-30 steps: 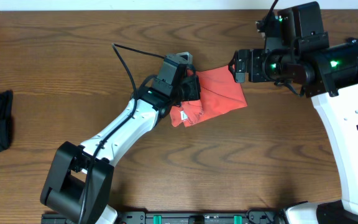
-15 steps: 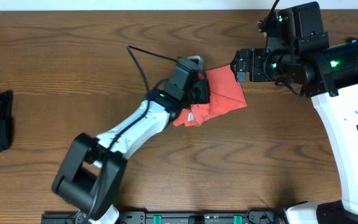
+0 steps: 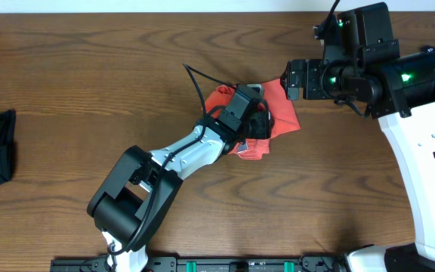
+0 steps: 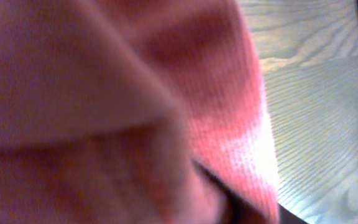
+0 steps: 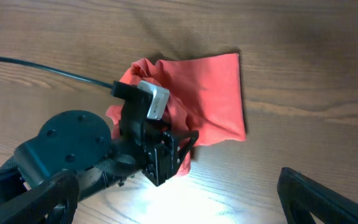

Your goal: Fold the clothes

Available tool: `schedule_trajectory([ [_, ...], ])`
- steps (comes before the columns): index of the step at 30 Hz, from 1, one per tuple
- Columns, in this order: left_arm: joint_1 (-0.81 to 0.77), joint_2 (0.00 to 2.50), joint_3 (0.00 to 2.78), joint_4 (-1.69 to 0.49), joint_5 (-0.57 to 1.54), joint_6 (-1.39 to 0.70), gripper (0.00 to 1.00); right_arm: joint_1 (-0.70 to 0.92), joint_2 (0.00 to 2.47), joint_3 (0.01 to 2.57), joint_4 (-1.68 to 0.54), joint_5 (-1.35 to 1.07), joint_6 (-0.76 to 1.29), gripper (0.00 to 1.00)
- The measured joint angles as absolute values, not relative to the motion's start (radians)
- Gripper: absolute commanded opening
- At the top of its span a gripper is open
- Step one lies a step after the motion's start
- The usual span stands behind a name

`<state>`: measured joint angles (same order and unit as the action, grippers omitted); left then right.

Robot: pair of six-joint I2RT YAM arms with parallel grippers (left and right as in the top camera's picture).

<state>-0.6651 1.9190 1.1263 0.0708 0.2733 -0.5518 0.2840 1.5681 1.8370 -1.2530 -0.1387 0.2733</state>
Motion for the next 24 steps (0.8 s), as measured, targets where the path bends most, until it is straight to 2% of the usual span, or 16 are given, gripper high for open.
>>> schedule_trajectory([
  [5,-0.666,1.919,1.137,0.083,0.294,-0.554,0.59,0.284,1.568,1.837,-1.253,-0.132,0.274,0.99],
  [12,-0.685,1.919,1.23,0.088,0.301,-0.557,0.59,0.281,1.568,1.837,-1.253,-0.098,0.275,0.99],
  [18,-0.738,1.919,1.264,0.097,0.305,-0.539,0.63,0.247,1.568,1.837,-1.244,-0.089,0.277,0.99],
  [21,-0.762,1.919,1.264,0.093,0.307,-0.526,0.62,0.234,1.568,1.837,-1.245,-0.086,0.278,0.99],
  [22,-0.767,1.919,1.264,0.091,0.307,-0.524,0.56,0.229,1.568,1.837,-1.245,-0.085,0.278,0.99],
  [24,-0.772,1.919,1.264,0.078,0.308,-0.522,0.55,0.228,1.568,1.837,-1.245,-0.085,0.278,0.99],
])
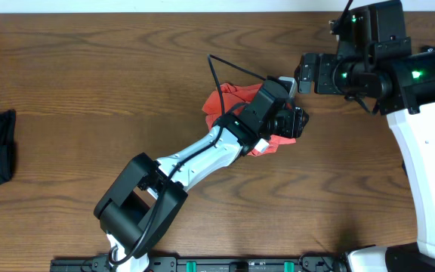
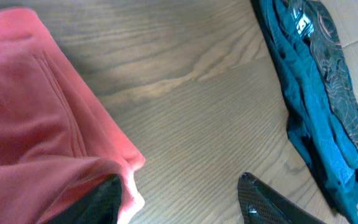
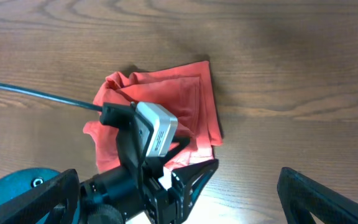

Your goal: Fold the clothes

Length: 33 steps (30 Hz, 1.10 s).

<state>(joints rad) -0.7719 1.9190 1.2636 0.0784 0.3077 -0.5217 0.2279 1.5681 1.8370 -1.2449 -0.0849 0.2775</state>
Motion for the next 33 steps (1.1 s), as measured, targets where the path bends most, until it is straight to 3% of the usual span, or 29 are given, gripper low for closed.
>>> schedule_trajectory([
  [4,-0.772,1.919,1.264,0.045,0.308,-0.505,0.64,0.217,1.568,1.837,-1.245,-0.085,0.278,0.99],
  [10,-0.772,1.872,1.264,-0.103,0.297,-0.459,0.64,0.199,1.568,1.836,-1.246,-0.083,0.278,0.99],
  [15,-0.773,1.724,1.266,-0.343,0.163,-0.395,0.85,0.199,1.568,1.834,-1.249,-0.083,0.278,0.99],
  [22,-0.718,1.634,1.273,-0.564,0.017,-0.363,0.87,0.199,1.568,1.832,-1.26,-0.086,0.278,0.99],
  [33,-0.606,1.791,1.258,-0.525,0.058,-0.361,0.9,0.199,1.568,1.832,-1.275,-0.12,0.278,0.99],
])
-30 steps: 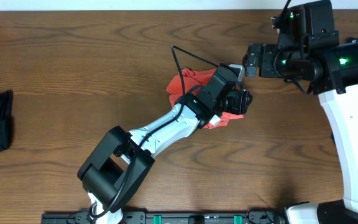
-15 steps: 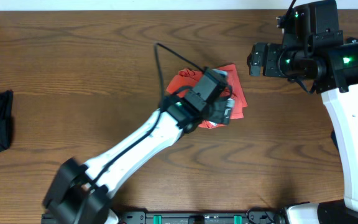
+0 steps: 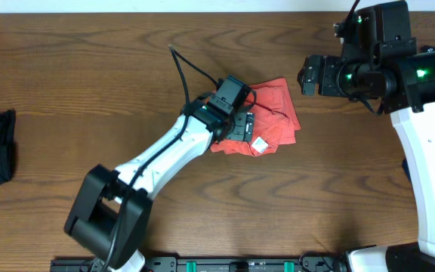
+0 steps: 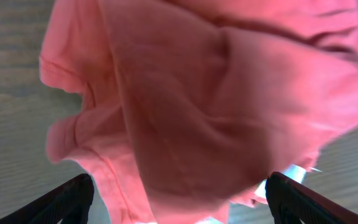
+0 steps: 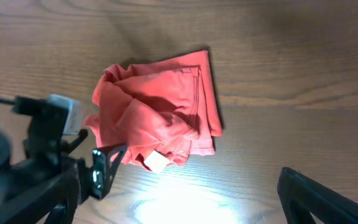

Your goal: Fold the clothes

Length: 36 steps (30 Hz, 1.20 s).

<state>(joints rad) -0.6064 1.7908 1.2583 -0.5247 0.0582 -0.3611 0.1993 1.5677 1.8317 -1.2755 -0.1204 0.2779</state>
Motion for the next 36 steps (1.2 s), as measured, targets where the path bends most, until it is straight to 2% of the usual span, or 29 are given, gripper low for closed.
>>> schedule_trajectory([
  [9,-0.59,1.804,1.253,-0.508,0.136,-0.361,0.9,0.178,1.568,1.832,-1.222,-0.103,0.278,0.99],
  [14,-0.59,1.804,1.253,-0.499,0.162,-0.361,0.89,0.025,1.568,1.832,-1.207,-0.113,0.293,0.99],
  [16,-0.59,1.804,1.253,-0.497,0.174,-0.362,0.82,-0.052,1.568,1.832,-1.207,-0.142,0.297,0.99],
  [19,-0.59,1.804,1.253,-0.49,0.185,-0.364,0.57,-0.139,1.568,1.832,-1.212,-0.194,0.295,0.99],
  [21,-0.59,1.804,1.253,-0.484,0.193,-0.36,0.53,-0.162,1.568,1.832,-1.221,-0.221,0.295,0.99],
  [24,-0.59,1.805,1.253,-0.462,0.215,-0.353,0.57,-0.164,1.568,1.832,-1.226,-0.253,0.291,0.99],
  [25,-0.59,1.807,1.253,-0.459,0.225,-0.356,0.5,-0.163,1.568,1.832,-1.226,-0.259,0.29,0.99],
  [26,-0.59,1.811,1.253,-0.456,0.235,-0.362,0.38,-0.163,1.568,1.832,-1.227,-0.265,0.288,0.99],
  [28,-0.59,1.826,1.253,-0.45,0.254,-0.366,0.09,-0.163,1.568,1.832,-1.232,-0.274,0.287,0.99],
  [29,-0.59,1.838,1.253,-0.448,0.263,-0.365,0.06,-0.163,1.568,1.832,-1.235,-0.276,0.285,0.99],
  [36,-0.59,1.867,1.254,-0.443,0.286,-0.363,0.06,-0.163,1.568,1.832,-1.246,-0.283,0.279,0.99],
])
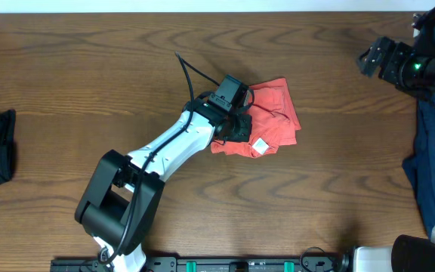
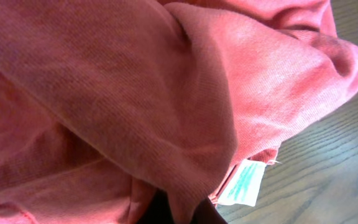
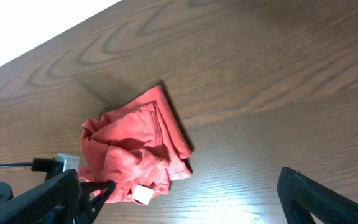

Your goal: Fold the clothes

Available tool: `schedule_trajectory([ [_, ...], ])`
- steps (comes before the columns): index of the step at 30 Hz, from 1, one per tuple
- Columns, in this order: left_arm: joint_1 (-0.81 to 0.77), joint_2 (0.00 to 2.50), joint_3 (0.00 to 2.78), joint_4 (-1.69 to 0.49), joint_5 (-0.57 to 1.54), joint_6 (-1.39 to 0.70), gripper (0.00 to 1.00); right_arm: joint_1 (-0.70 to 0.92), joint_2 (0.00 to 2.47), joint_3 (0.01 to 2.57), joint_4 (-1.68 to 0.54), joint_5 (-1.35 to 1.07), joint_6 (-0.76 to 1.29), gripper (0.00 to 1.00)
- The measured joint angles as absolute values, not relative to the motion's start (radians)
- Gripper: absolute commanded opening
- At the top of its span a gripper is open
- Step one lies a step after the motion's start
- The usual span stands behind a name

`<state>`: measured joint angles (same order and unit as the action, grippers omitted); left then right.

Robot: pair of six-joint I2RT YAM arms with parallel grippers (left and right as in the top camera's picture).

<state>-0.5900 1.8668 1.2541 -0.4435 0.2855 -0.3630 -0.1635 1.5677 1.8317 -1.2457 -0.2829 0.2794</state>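
The red garment (image 1: 276,113) lies bunched and partly folded at the table's middle, a white tag (image 1: 260,144) showing at its near edge. My left gripper (image 1: 236,127) is pressed into its left side. In the left wrist view red cloth (image 2: 135,93) fills the frame, a fold is pinched between the dark fingers (image 2: 160,214) at the bottom, and the tag (image 2: 244,182) lies beside them. My right gripper (image 1: 371,59) hangs at the far right, well away from the garment. Seen from the right wrist, that gripper (image 3: 179,196) is open and empty, with the garment (image 3: 135,146) below it.
A black garment lies at the table's left edge. A dark blue garment (image 1: 431,166) hangs at the right edge under the right arm. Bare wooden tabletop (image 1: 331,196) surrounds the red garment.
My left gripper, then open just above the garment, is now sunk into the cloth and shut on a fold. My right gripper has moved away to the right. The garment lies much as before.
At first my left gripper was buried in the crumpled red garment, the right gripper close at its right edge. Then the left gripper was over the garment's right side. Later it stood open at the left side, tag showing. Now it grips a fold.
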Motion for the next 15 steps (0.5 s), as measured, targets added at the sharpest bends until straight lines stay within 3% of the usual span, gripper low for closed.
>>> schedule_trajectory([
  [15,-0.617,1.776,1.382,-0.443,0.289,-0.37,0.06,-0.163,1.568,1.832,-1.257,-0.281,0.262,0.99],
])
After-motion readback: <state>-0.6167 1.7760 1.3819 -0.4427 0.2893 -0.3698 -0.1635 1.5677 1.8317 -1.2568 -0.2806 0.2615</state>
